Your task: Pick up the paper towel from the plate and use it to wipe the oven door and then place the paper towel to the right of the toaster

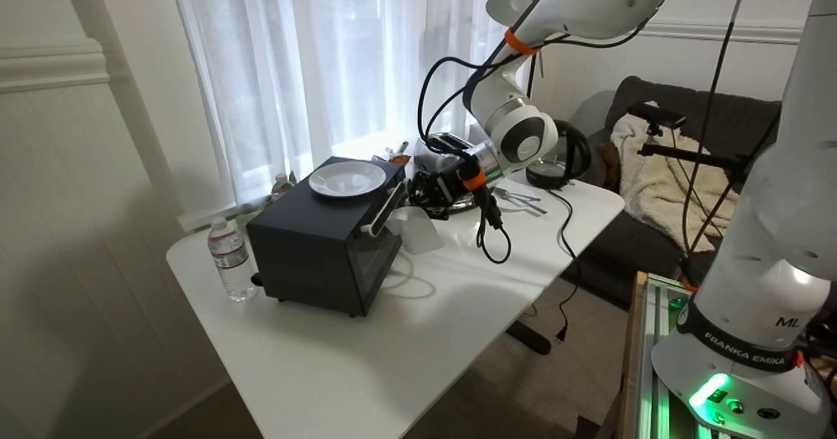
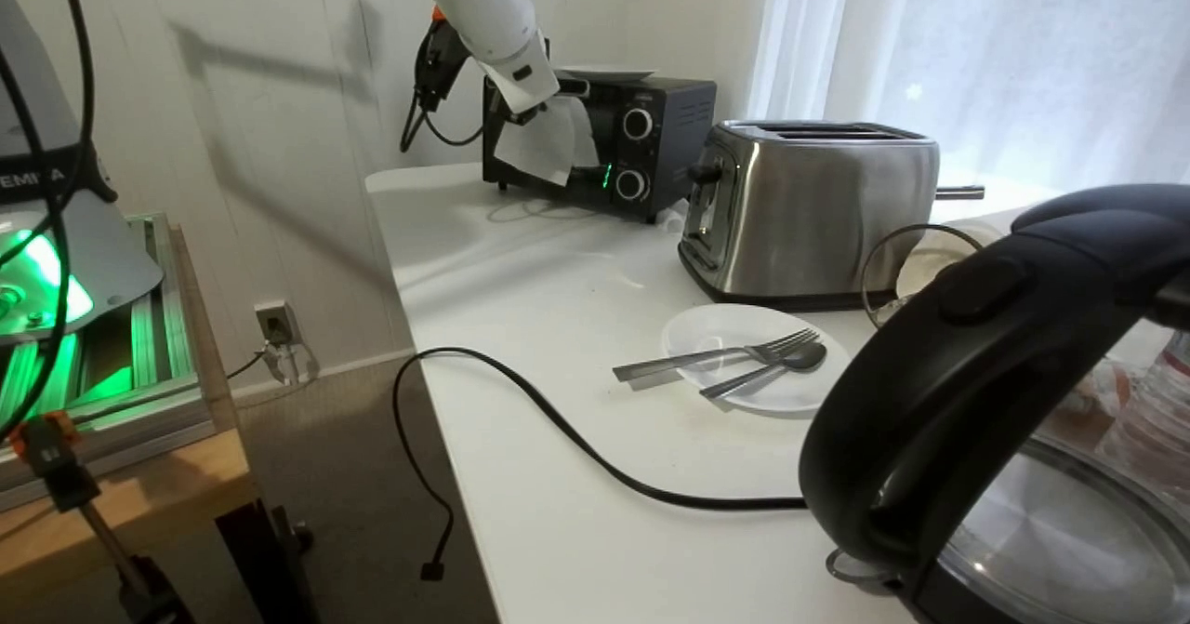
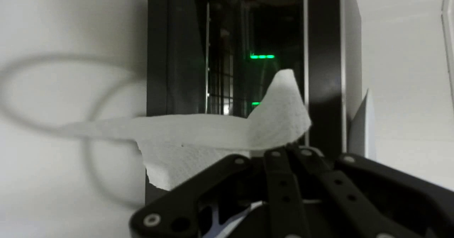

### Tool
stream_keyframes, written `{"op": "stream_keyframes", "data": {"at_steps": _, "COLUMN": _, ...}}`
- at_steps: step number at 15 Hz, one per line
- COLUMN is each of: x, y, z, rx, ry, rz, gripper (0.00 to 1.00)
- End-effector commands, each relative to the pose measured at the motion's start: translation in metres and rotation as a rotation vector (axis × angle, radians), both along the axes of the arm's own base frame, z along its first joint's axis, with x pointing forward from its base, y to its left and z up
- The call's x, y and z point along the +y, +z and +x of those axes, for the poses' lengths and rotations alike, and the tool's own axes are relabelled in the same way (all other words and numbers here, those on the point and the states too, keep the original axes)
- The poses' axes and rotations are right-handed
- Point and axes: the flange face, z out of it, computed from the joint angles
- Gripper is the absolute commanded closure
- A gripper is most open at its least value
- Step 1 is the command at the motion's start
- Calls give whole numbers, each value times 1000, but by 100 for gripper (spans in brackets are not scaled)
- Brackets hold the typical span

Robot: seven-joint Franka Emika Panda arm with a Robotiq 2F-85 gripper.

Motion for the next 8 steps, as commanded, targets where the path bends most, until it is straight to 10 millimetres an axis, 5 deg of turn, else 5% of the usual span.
{"op": "stream_keyframes", "data": {"at_steps": 1, "x": 44, "y": -4, "z": 9, "rx": 16, "ry": 87, "rz": -43, "gripper": 100}}
{"op": "stream_keyframes", "data": {"at_steps": 5, "x": 86, "y": -13, "z": 12, "rx": 43, "ry": 188, "rz": -73, "gripper": 100}}
{"op": "stream_keyframes", "data": {"at_steps": 8, "x": 98, "y": -19, "z": 13, "rx": 50, "ry": 219, "rz": -75, "gripper": 100}}
